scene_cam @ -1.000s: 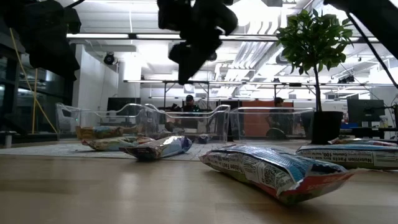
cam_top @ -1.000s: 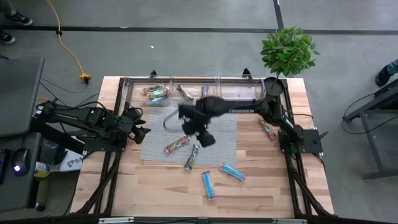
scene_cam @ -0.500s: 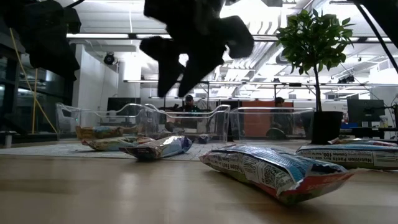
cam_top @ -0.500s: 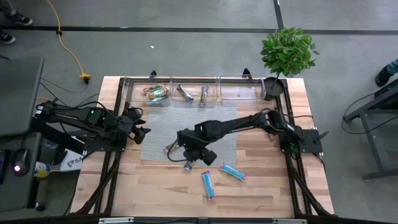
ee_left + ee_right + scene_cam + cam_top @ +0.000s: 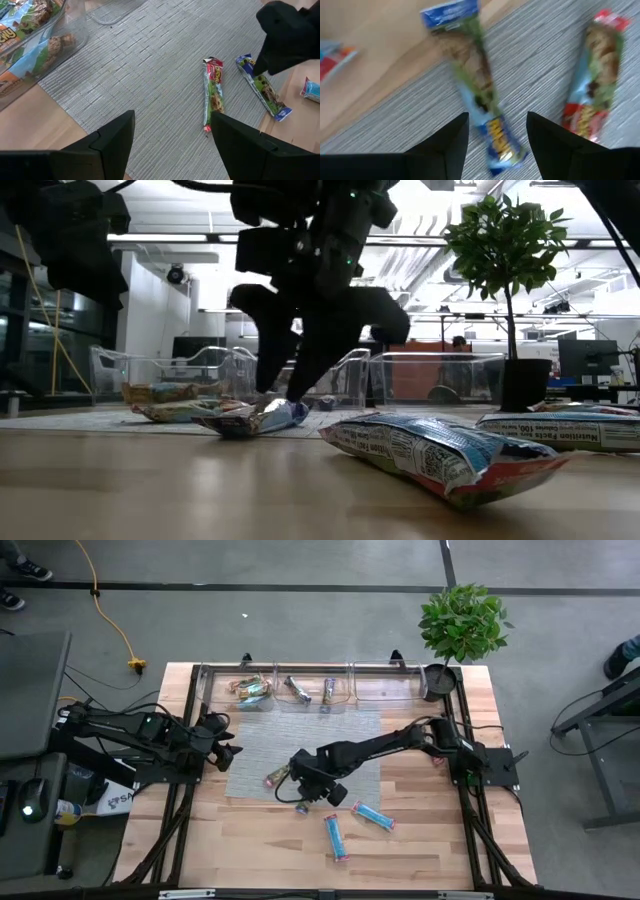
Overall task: Pick and place Granola Bars by type
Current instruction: Put the blue granola bar into the middle transparent bin, then put the red granola bar into the right transparent bin
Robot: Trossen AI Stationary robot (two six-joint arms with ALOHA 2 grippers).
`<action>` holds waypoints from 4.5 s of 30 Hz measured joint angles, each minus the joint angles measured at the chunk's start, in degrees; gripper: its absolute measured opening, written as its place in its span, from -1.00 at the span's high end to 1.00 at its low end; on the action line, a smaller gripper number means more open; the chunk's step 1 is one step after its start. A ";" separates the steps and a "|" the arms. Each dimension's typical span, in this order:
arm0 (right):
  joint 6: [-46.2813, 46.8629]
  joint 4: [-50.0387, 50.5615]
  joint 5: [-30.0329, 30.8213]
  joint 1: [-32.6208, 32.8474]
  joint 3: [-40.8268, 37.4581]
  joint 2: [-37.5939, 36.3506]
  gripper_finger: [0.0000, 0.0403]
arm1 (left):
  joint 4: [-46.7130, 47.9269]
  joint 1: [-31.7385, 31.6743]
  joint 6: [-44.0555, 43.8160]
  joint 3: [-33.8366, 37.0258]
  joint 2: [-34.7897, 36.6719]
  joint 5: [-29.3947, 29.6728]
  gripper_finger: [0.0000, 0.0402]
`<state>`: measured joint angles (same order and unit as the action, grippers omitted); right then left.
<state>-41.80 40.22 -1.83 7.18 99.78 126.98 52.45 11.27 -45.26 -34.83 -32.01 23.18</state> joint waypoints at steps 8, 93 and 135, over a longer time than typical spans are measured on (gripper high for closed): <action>-0.14 -4.23 -0.16 -0.03 -2.42 0.00 0.09 | 0.02 0.00 -0.02 0.00 0.00 0.00 -0.28; 55.20 14.76 5.72 -34.72 15.31 0.11 0.72 | 0.02 0.00 -0.24 0.00 0.02 0.09 -0.28; 18.03 2.54 -6.59 -7.12 21.30 4.64 0.07 | 0.07 0.00 -0.11 0.00 0.02 0.27 -0.28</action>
<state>-23.78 42.77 -8.42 0.06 121.08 131.62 52.52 11.27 -45.36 -34.83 -31.99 23.45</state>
